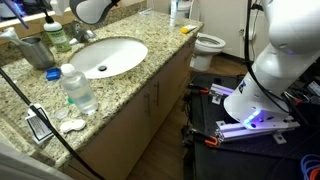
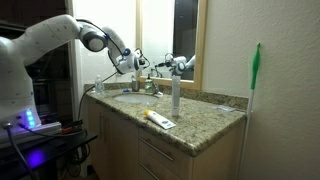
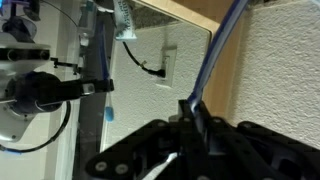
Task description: Put the toothbrush in the cup
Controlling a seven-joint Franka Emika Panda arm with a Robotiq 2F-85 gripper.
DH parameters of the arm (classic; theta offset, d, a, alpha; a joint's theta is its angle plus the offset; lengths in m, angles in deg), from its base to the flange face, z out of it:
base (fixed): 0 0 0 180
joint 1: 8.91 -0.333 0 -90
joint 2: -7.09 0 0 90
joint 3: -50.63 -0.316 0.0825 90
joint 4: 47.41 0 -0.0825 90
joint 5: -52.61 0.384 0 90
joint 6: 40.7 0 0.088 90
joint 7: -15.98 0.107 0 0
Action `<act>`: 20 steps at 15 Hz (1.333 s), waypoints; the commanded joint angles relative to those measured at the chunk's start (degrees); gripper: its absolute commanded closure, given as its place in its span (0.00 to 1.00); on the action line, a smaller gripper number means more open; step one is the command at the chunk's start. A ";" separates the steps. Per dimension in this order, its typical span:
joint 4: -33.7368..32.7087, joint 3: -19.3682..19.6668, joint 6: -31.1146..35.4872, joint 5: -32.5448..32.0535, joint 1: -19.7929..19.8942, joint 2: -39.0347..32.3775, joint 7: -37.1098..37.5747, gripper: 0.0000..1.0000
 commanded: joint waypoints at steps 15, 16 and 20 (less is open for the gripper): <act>-0.33 -5.60 0.00 -3.22 2.11 -7.63 -4.58 0.98; -0.59 -5.78 0.00 -3.89 2.16 -8.05 -4.93 0.98; -1.65 -4.10 0.00 -3.79 0.80 -7.81 -3.51 0.91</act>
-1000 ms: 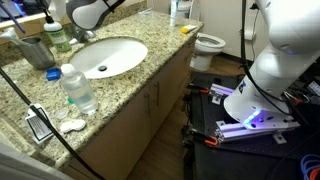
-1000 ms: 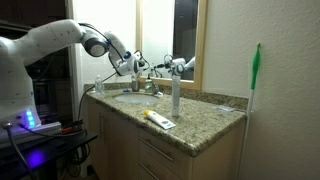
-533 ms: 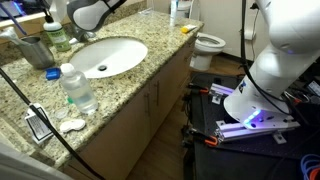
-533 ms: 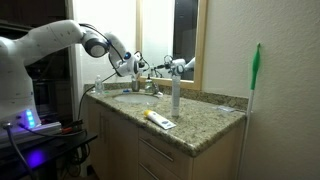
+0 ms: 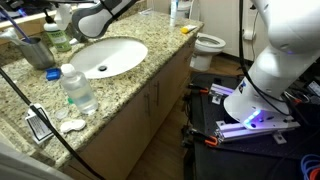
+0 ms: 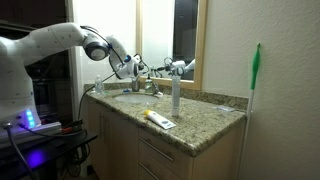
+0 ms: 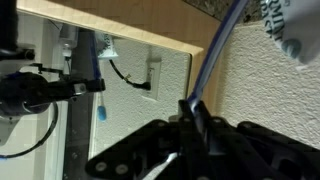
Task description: Put the toothbrush in the cup
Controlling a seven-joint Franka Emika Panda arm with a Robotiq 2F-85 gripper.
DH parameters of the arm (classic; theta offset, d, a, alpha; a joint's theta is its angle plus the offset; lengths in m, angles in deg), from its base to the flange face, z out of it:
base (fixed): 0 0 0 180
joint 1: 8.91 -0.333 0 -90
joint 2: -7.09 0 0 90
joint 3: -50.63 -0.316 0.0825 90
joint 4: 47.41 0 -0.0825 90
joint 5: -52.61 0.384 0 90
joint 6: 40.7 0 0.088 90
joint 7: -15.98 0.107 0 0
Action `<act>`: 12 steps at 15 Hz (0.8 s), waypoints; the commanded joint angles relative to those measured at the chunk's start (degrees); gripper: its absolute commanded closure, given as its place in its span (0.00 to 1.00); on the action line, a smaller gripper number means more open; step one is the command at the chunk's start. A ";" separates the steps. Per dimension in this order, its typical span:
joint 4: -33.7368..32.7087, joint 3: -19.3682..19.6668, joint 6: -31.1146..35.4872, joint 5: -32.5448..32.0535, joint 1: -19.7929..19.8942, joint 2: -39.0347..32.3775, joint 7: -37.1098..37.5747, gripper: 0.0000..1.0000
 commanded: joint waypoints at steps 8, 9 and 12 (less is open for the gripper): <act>1.18 -0.66 0.00 -0.82 1.09 -0.30 0.89 0.98; 1.17 -0.69 0.00 -0.84 1.10 -0.35 0.90 0.98; 1.50 -0.17 0.00 -1.34 1.30 0.14 0.64 0.98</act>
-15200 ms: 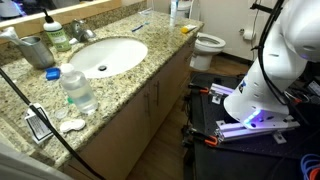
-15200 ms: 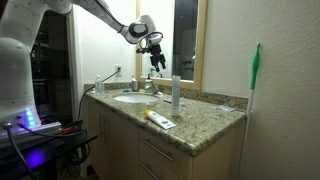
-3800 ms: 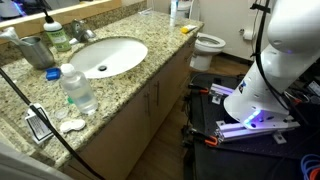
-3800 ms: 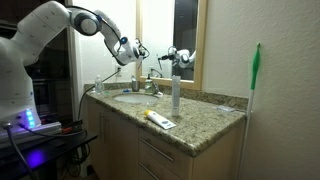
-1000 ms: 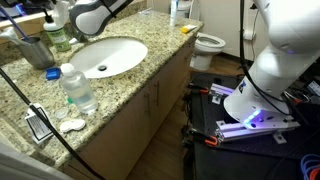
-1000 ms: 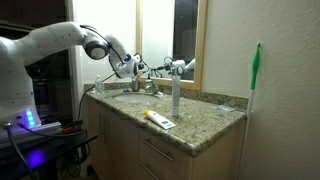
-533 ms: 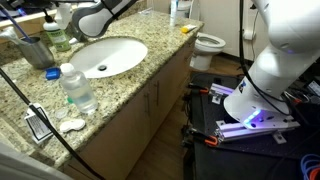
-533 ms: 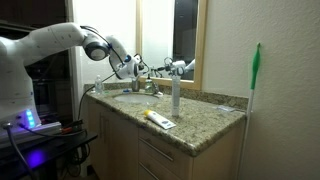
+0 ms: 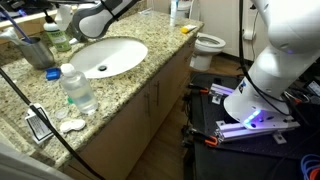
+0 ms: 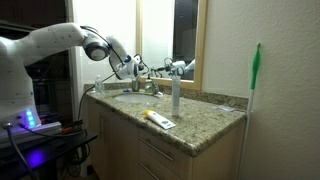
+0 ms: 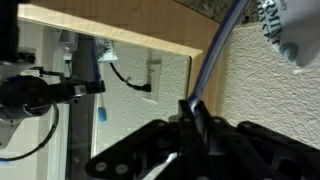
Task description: Put the toothbrush in the cup
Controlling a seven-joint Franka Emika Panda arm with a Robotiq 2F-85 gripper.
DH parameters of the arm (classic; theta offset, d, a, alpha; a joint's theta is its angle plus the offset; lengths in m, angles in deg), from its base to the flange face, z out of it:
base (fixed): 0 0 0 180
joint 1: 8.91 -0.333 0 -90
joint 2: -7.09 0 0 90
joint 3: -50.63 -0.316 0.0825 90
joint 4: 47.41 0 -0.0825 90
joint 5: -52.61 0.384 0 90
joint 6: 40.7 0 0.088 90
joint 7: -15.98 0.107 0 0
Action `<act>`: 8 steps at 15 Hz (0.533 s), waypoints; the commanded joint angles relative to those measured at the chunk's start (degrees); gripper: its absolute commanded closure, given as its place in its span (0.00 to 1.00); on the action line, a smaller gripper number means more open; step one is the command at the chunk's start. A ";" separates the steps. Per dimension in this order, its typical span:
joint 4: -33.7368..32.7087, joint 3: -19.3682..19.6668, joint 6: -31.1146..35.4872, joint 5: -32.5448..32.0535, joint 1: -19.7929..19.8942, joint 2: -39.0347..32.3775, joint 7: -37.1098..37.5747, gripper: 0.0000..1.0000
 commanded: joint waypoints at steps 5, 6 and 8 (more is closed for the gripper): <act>-1.75 -0.02 0.00 0.20 -0.53 -0.94 -0.63 0.98; -2.93 1.46 0.00 0.38 -1.27 -1.40 -1.31 0.98; -3.21 4.30 0.21 0.12 -1.64 -1.76 -2.15 0.98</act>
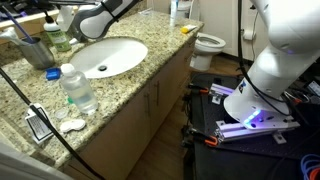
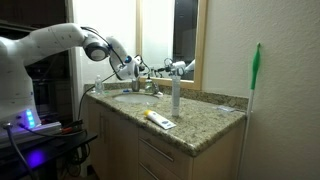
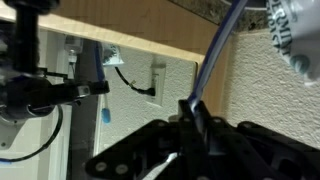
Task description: Put the toothbrush in the cup
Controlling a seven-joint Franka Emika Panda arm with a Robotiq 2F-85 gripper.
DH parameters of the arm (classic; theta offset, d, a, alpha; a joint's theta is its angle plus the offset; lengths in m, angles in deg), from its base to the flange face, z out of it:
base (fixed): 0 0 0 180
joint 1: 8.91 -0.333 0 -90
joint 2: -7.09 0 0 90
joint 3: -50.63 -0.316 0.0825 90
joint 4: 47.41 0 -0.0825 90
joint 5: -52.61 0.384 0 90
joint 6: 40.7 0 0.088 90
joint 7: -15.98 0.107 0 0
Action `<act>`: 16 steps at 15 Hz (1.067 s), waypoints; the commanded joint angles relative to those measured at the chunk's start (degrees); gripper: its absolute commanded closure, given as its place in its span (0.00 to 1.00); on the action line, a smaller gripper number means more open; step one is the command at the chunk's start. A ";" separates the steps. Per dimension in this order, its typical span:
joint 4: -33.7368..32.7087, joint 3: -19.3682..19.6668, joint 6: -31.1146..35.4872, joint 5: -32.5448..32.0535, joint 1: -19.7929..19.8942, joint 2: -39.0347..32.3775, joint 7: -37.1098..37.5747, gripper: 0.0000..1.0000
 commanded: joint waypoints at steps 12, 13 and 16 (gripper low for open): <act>7.99 -2.97 -1.41 -0.59 2.80 1.66 5.92 0.16; 8.10 -4.27 -1.06 -0.43 3.11 2.52 6.26 0.08; 6.97 -5.93 -2.54 2.71 3.86 8.03 8.42 0.00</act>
